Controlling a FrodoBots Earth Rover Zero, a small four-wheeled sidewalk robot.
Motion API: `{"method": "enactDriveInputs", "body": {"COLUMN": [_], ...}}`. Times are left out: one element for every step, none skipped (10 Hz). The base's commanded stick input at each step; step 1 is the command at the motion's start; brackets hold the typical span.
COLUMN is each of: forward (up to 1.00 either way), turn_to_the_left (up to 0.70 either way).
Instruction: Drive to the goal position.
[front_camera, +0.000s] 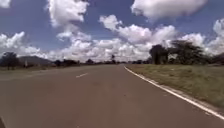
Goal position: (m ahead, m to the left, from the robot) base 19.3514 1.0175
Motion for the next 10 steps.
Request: {"method": "enactDriveInputs", "body": {"forward": [1.00, 1.00, 1.00, 1.00, 1.00, 1.00, 1.00, 1.00, 1.00, 1.00], "turn_to_the_left": [0.00, 0.00, 0.00, 0.00, 0.00, 0.00, -0.29, 0.00, 0.00, 0.00]}}
